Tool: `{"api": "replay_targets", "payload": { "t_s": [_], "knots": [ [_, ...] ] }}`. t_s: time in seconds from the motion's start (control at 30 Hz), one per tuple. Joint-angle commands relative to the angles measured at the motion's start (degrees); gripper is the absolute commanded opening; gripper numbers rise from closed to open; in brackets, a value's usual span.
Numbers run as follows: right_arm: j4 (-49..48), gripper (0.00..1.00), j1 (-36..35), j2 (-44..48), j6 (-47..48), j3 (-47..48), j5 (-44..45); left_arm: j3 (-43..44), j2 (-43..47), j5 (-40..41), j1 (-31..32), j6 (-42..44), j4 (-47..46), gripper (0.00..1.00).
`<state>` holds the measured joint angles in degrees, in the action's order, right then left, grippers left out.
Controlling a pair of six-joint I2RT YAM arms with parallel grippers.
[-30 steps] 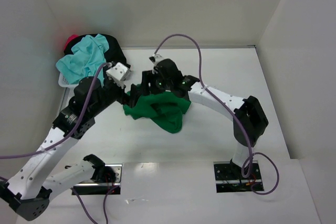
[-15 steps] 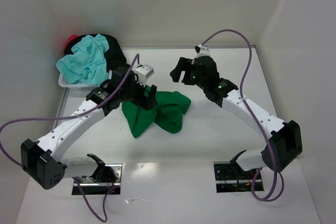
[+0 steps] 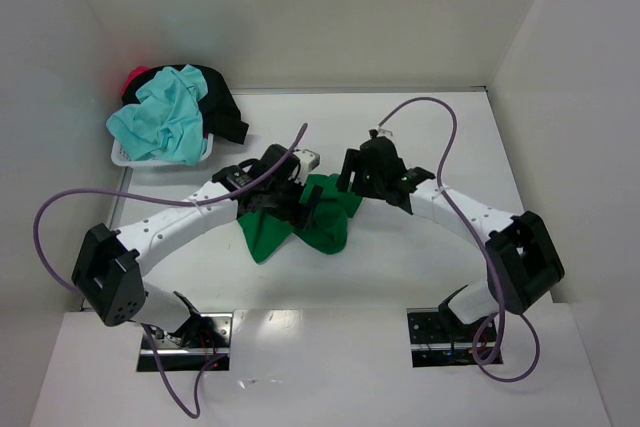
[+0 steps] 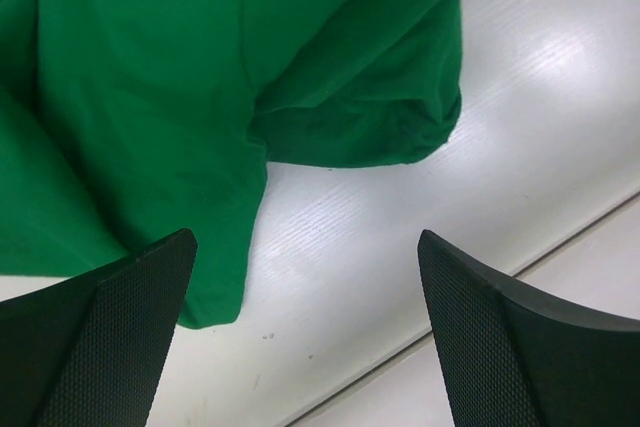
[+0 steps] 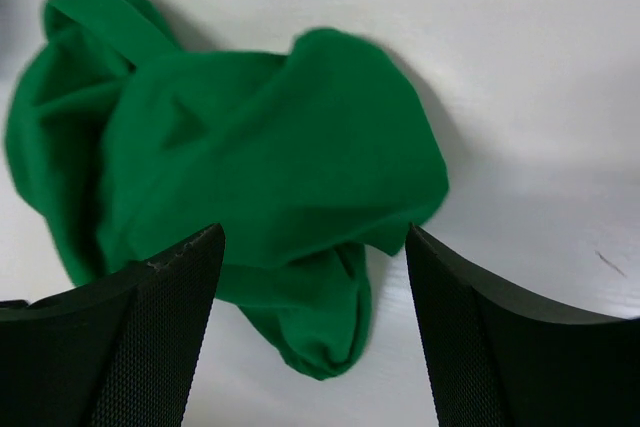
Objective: Fold and stack the t-shirts
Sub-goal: Flatten out the tshirt
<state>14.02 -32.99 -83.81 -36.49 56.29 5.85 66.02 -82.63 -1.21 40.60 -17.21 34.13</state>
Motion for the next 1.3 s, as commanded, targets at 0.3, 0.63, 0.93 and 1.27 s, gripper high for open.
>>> {"api": "replay_targets", "payload": {
  "t_s": [0.3, 0.63, 0.93, 1.27],
  "knots": [
    [-2.6, 0.78, 0.21, -1.17, -6.57, -6.55, 1.54, -0.28, 2.47, 4.73, -0.08, -4.58, -0.2, 0.99],
    [-6.1, 0.77, 0.21, -8.55, -6.58, -5.23, 3.82, -1.33, 4.76, 4.73, -0.08, -5.11, -0.2, 0.99],
    [-12.25, 0.72, 0.74, -10.23, -5.87, -4.7, 6.11, -1.33, 4.76, 4.12, -0.08, -5.11, -0.2, 0.99],
    [-14.37, 0.29, 0.74, -14.89, -4.2, -1.81, 4.09, -2.47, 4.76, 3.5, -0.08, -4.58, -0.2, 0.99]
  ]
}}
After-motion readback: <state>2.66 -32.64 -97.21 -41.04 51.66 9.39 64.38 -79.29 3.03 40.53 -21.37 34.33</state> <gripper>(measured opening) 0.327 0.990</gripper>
